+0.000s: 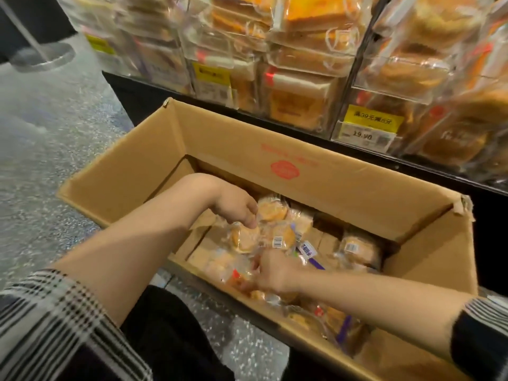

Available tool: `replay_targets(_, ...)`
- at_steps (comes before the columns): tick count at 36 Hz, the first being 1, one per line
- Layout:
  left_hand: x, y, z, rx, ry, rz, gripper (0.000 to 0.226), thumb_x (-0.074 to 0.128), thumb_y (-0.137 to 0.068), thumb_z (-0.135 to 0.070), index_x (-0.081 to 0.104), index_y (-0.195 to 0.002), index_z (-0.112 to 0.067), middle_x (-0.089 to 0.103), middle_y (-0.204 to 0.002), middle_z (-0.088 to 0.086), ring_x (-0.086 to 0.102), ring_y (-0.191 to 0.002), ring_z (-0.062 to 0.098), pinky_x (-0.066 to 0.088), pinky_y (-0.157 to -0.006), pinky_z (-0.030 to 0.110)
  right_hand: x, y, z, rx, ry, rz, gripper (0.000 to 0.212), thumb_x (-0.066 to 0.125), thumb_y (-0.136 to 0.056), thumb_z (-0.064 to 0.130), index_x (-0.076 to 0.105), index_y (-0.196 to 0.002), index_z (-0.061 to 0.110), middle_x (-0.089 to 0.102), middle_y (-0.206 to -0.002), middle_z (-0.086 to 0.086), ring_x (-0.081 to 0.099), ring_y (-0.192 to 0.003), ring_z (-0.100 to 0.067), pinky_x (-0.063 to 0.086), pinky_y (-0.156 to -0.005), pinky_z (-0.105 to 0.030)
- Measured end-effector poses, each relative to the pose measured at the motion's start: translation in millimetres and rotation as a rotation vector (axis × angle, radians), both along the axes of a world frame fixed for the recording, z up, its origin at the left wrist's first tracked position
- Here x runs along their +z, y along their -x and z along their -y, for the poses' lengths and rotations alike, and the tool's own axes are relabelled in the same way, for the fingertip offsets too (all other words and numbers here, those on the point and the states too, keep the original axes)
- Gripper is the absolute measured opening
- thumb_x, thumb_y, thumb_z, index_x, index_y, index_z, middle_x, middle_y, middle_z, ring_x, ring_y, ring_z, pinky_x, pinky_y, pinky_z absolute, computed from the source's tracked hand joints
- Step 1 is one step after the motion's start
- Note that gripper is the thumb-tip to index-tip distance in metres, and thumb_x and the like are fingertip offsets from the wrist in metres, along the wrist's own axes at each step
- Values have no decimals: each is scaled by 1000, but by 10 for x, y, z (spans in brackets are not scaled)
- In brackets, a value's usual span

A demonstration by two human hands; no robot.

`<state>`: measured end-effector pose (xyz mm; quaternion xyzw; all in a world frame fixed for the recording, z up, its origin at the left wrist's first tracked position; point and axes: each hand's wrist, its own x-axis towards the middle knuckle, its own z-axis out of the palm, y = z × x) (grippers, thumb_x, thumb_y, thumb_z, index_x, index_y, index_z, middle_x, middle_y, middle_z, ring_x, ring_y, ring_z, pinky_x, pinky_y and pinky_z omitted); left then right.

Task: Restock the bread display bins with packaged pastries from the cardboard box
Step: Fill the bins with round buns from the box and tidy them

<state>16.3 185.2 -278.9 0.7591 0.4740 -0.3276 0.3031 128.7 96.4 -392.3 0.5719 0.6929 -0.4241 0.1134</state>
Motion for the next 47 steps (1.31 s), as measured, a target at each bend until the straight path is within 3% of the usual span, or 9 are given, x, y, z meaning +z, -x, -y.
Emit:
replay_targets(3,-37,-1,-6,9,42,-41,53,47,-98,-43,34,-146,-22,47,-138,2,53,-109,18,40,-106,39,-59,74,-40,47,-32,69,52,65,-85,48,66,-103,0,66,-101,-8,63,-97,-24,54,-81,-35)
replay_targets(6,-97,-27,-25,42,67,-28,56,47,-97,-43,32,-147,-23,44,-143,1,54,-104,15,39,-107,39,-91,48,-127,32,-26,41,17,56,-93,19,64,-91,4,61,-96,-13,60,-94,-24,44,-60,-24)
replay_targets(10,-173,-44,-51,60,54,20,70,43,-94,-58,22,-151,-23,28,-156,1,33,-139,24,29,-114,43,-43,-124,-271,-107,56,-100,23,49,-92,0,60,-111,-2,62,-112,-15,59,-105,-26,50,-76,-25)
replay_targets(15,-250,-40,-54,170,120,148,96,60,-78,-65,12,-153,-28,29,-155,-1,31,-140,23,23,-117,41,179,-432,-423,-226,198,-331,29,51,-98,16,51,-127,13,59,-111,-9,59,-95,-19,48,-84,-32)
replay_targets(18,-256,-24,-61,211,107,205,108,76,-69,-54,13,-152,-30,30,-154,-3,34,-138,20,29,-115,38,276,-547,-480,-310,281,-489,42,51,-98,19,46,-133,-4,54,-129,-26,57,-113,-30,49,-92,-32)
replay_targets(24,-260,6,-89,244,93,141,101,83,-67,-42,27,-149,-24,49,-131,-2,51,-120,18,44,-103,34,273,-493,-541,-277,419,-665,36,54,-96,19,53,-124,-3,64,-107,-6,62,-82,-8,51,-75,-23)
replay_targets(32,-286,138,-108,341,14,80,86,83,-70,-35,39,-143,-20,50,-132,0,51,-117,21,45,-96,32,-38,-401,-480,-17,2,-161,16,57,-95,23,63,-102,10,64,-93,-3,62,-86,-15,49,-68,-18)
replay_targets(42,-320,175,-75,471,-29,45,47,64,-91,-24,47,-130,-3,64,-121,16,65,-100,27,52,-91,37,-312,-369,-75,883,-400,441,113,77,-67,56,18,-150,5,33,-144,-12,33,-128,-27,29,-111,-39)
replay_targets(47,-321,158,-78,675,-49,146,37,62,-92,-22,56,-120,3,65,-115,18,67,-100,31,52,-94,47,-343,-390,-84,821,-484,356,93,78,-72,45,31,-143,7,45,-135,-9,42,-121,-24,35,-106,-37)
